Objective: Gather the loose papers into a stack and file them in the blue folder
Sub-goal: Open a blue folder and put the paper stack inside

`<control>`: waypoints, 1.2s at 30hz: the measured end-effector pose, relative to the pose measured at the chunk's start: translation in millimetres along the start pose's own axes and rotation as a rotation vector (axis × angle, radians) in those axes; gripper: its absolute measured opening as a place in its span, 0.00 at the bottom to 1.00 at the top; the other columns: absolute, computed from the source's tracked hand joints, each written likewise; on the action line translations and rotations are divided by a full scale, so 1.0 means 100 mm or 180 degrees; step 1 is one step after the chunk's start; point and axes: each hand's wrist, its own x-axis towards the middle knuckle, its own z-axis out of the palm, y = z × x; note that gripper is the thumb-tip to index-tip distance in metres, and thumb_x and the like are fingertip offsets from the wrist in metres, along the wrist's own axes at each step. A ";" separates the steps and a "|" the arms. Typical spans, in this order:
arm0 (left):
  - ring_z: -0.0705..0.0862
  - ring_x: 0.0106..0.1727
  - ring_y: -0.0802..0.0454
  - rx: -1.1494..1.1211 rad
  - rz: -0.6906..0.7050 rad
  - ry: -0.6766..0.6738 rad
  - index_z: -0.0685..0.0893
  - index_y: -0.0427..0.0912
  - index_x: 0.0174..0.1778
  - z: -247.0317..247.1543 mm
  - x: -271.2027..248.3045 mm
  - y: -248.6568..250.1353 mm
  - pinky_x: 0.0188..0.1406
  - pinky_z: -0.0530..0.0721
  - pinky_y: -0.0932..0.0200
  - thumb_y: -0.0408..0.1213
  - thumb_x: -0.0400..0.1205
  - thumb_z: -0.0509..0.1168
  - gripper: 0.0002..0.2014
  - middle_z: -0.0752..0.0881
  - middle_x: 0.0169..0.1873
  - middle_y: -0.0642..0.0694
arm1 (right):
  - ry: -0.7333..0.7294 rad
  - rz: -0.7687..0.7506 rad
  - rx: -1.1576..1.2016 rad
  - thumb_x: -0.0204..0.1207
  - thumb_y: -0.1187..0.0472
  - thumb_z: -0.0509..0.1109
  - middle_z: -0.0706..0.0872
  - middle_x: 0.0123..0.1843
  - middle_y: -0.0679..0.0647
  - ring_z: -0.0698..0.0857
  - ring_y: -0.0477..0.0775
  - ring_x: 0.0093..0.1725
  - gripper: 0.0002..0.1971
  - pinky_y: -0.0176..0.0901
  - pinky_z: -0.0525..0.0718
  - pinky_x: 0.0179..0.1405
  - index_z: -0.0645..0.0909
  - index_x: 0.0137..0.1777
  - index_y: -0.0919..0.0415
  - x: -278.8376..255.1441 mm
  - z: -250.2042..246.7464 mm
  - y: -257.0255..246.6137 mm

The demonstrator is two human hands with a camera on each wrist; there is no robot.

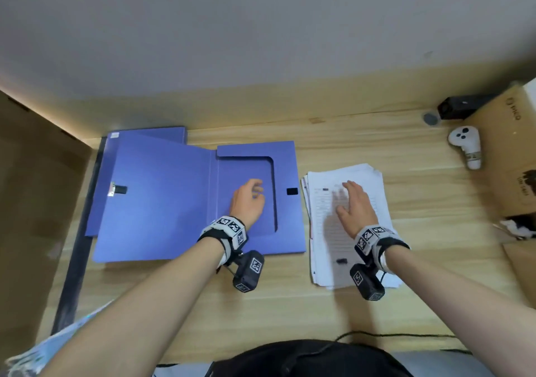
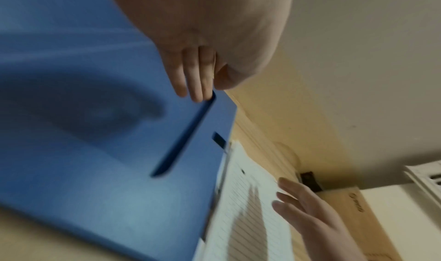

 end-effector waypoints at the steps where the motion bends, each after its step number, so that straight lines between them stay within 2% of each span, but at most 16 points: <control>1: 0.87 0.60 0.41 -0.0139 -0.0006 -0.0170 0.80 0.40 0.70 0.18 -0.05 0.10 0.59 0.85 0.46 0.29 0.83 0.58 0.19 0.88 0.60 0.42 | 0.0103 0.0120 0.0034 0.78 0.64 0.66 0.65 0.83 0.62 0.64 0.62 0.82 0.31 0.52 0.62 0.81 0.64 0.81 0.65 -0.01 -0.07 0.16; 4: 0.87 0.47 0.39 -0.0296 -0.0131 -0.0680 0.81 0.39 0.68 0.68 -0.22 0.30 0.48 0.87 0.44 0.32 0.85 0.57 0.17 0.89 0.55 0.41 | 0.0268 0.0545 0.0097 0.77 0.63 0.68 0.73 0.75 0.63 0.72 0.63 0.74 0.28 0.54 0.70 0.75 0.69 0.77 0.66 -0.03 -0.28 0.55; 6: 0.79 0.38 0.43 -0.0188 -0.0204 -0.0883 0.82 0.44 0.54 0.99 -0.31 0.34 0.38 0.77 0.51 0.33 0.85 0.58 0.08 0.82 0.44 0.46 | 0.0201 0.0850 0.0147 0.74 0.57 0.68 0.77 0.68 0.62 0.77 0.63 0.68 0.24 0.56 0.78 0.68 0.75 0.69 0.65 -0.02 -0.36 0.77; 7: 0.72 0.36 0.46 -0.0085 -0.0285 -0.0891 0.77 0.46 0.44 1.12 -0.34 0.32 0.38 0.70 0.54 0.33 0.83 0.59 0.05 0.76 0.38 0.47 | 0.0154 0.0969 0.0216 0.70 0.54 0.69 0.82 0.63 0.62 0.81 0.62 0.61 0.22 0.57 0.84 0.61 0.79 0.62 0.64 0.00 -0.37 0.88; 9: 0.68 0.36 0.48 0.0067 -0.0554 -0.0814 0.70 0.42 0.36 1.33 -0.33 0.26 0.38 0.68 0.53 0.37 0.78 0.60 0.06 0.71 0.35 0.45 | 0.0057 0.1100 0.0474 0.65 0.50 0.70 0.89 0.52 0.58 0.87 0.58 0.48 0.18 0.55 0.89 0.46 0.83 0.51 0.60 0.03 -0.34 1.01; 11: 0.68 0.35 0.47 0.0104 -0.0690 -0.0673 0.70 0.37 0.36 1.48 -0.32 0.24 0.36 0.67 0.51 0.41 0.74 0.59 0.09 0.71 0.33 0.45 | -0.0076 0.1234 0.0686 0.67 0.53 0.74 0.89 0.50 0.52 0.87 0.55 0.43 0.17 0.49 0.87 0.41 0.82 0.53 0.61 0.01 -0.31 1.04; 13: 0.64 0.36 0.47 0.0066 -0.0737 -0.0544 0.60 0.44 0.31 1.55 -0.35 0.30 0.37 0.62 0.52 0.36 0.75 0.59 0.12 0.64 0.30 0.48 | -0.0137 0.1419 0.0825 0.71 0.55 0.75 0.85 0.49 0.51 0.84 0.56 0.44 0.18 0.44 0.79 0.41 0.78 0.58 0.59 -0.03 -0.29 1.05; 15: 0.62 0.36 0.47 0.0037 -0.0817 -0.0453 0.59 0.46 0.32 1.59 -0.39 0.36 0.37 0.61 0.53 0.33 0.76 0.59 0.14 0.62 0.30 0.49 | -0.0134 0.1416 0.0844 0.72 0.55 0.74 0.86 0.48 0.52 0.85 0.58 0.45 0.16 0.45 0.81 0.41 0.80 0.57 0.58 -0.04 -0.25 1.08; 19: 0.66 0.35 0.46 0.0083 -0.0874 -0.0427 0.66 0.43 0.36 1.62 -0.44 0.36 0.36 0.65 0.55 0.33 0.78 0.59 0.08 0.67 0.31 0.47 | -0.0175 0.1325 0.0952 0.73 0.54 0.73 0.90 0.49 0.54 0.89 0.61 0.46 0.13 0.53 0.89 0.48 0.85 0.56 0.57 -0.03 -0.20 1.11; 21: 0.72 0.35 0.39 0.0007 -0.0877 -0.0338 0.73 0.39 0.38 1.62 -0.45 0.37 0.36 0.73 0.51 0.32 0.79 0.59 0.04 0.73 0.32 0.39 | -0.0068 0.1336 0.0971 0.74 0.55 0.73 0.89 0.47 0.55 0.88 0.61 0.45 0.12 0.54 0.89 0.47 0.85 0.55 0.58 -0.04 -0.26 1.12; 22: 0.78 0.41 0.35 0.0004 -0.0906 -0.0298 0.78 0.35 0.45 1.62 -0.45 0.38 0.44 0.80 0.48 0.32 0.80 0.60 0.04 0.79 0.40 0.33 | 0.0004 0.1326 0.0971 0.74 0.56 0.72 0.89 0.47 0.55 0.88 0.61 0.45 0.12 0.55 0.89 0.47 0.84 0.55 0.59 -0.02 -0.28 1.14; 23: 0.81 0.47 0.34 0.0056 -0.0929 -0.0286 0.79 0.33 0.50 1.62 -0.45 0.37 0.52 0.82 0.46 0.33 0.80 0.60 0.08 0.81 0.49 0.30 | 0.0064 0.1319 0.0963 0.74 0.57 0.72 0.89 0.48 0.56 0.88 0.62 0.45 0.12 0.56 0.89 0.47 0.83 0.56 0.59 -0.01 -0.32 1.16; 26: 0.77 0.48 0.40 0.0235 -0.0921 -0.0284 0.78 0.31 0.54 1.64 -0.44 0.38 0.48 0.76 0.53 0.35 0.81 0.60 0.11 0.78 0.61 0.34 | 0.0116 0.1304 0.0978 0.77 0.60 0.68 0.88 0.51 0.59 0.87 0.62 0.46 0.12 0.56 0.89 0.47 0.81 0.59 0.62 0.05 -0.42 1.21; 30: 0.80 0.62 0.37 0.0287 -0.0919 -0.0312 0.76 0.29 0.67 1.65 -0.40 0.38 0.49 0.72 0.57 0.35 0.82 0.60 0.19 0.75 0.66 0.38 | 0.0120 0.1145 0.1152 0.79 0.60 0.67 0.88 0.56 0.61 0.87 0.63 0.52 0.14 0.58 0.88 0.52 0.79 0.63 0.64 0.13 -0.49 1.26; 33: 0.77 0.52 0.42 0.0197 -0.0938 -0.0293 0.78 0.32 0.61 1.65 -0.37 0.43 0.47 0.71 0.57 0.36 0.82 0.60 0.15 0.76 0.63 0.39 | 0.0028 0.0959 0.1299 0.79 0.60 0.70 0.89 0.55 0.59 0.88 0.62 0.53 0.15 0.62 0.88 0.55 0.80 0.63 0.62 0.18 -0.47 1.22; 36: 0.74 0.47 0.48 0.0030 -0.0956 -0.0242 0.74 0.41 0.49 1.67 -0.34 0.43 0.44 0.73 0.57 0.35 0.81 0.62 0.04 0.76 0.55 0.41 | -0.0158 0.0758 0.1232 0.77 0.58 0.73 0.88 0.52 0.57 0.88 0.61 0.50 0.14 0.59 0.89 0.50 0.81 0.60 0.62 0.25 -0.42 1.13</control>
